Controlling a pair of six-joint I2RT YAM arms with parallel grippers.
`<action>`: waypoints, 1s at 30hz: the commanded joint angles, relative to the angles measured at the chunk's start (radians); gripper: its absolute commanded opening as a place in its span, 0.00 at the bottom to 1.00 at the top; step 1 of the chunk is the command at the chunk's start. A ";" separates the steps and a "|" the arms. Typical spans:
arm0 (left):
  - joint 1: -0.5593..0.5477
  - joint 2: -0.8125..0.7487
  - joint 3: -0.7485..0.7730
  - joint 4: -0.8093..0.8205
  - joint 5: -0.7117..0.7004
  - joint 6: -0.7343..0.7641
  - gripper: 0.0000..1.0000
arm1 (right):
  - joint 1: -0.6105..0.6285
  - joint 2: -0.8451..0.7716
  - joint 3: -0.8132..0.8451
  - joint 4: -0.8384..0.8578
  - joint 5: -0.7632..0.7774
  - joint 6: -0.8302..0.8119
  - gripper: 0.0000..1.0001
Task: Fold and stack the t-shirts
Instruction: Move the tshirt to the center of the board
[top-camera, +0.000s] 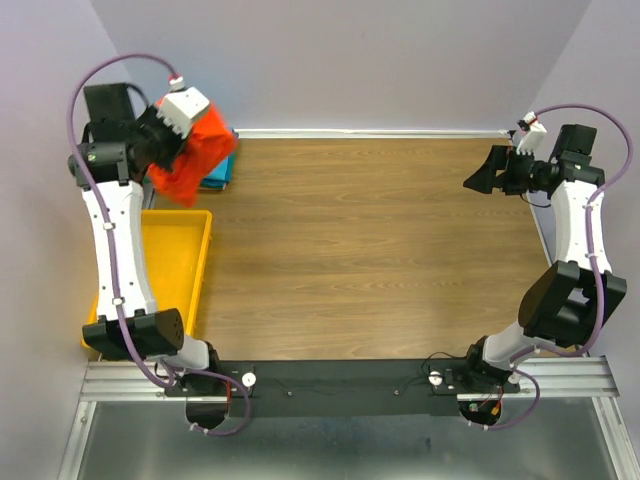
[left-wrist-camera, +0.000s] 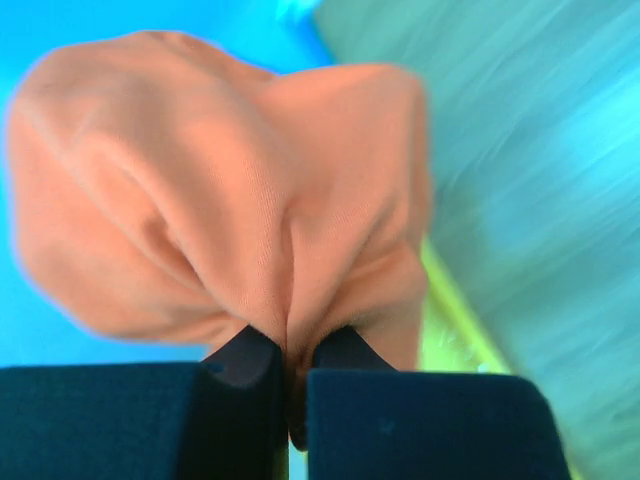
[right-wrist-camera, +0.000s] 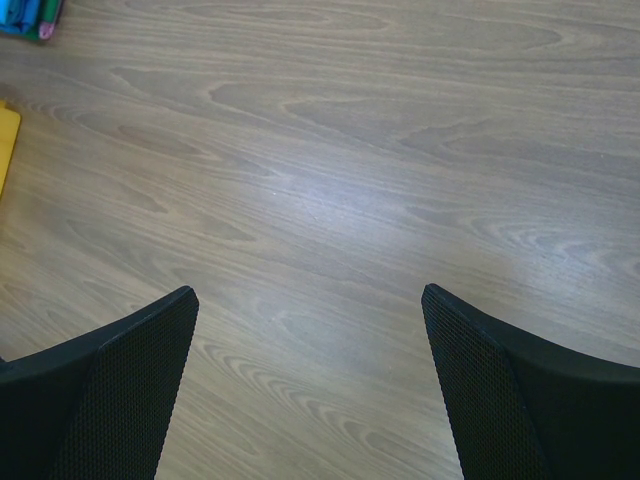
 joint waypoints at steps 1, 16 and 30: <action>-0.161 0.050 0.211 -0.037 0.175 -0.145 0.00 | 0.003 -0.017 -0.013 -0.026 -0.026 -0.012 1.00; -0.321 0.106 -0.184 0.132 0.256 -0.162 0.98 | 0.003 -0.115 -0.132 -0.059 0.040 -0.082 1.00; -0.404 0.080 -0.664 0.268 0.130 -0.129 0.79 | 0.333 0.024 -0.266 -0.014 0.213 -0.084 0.98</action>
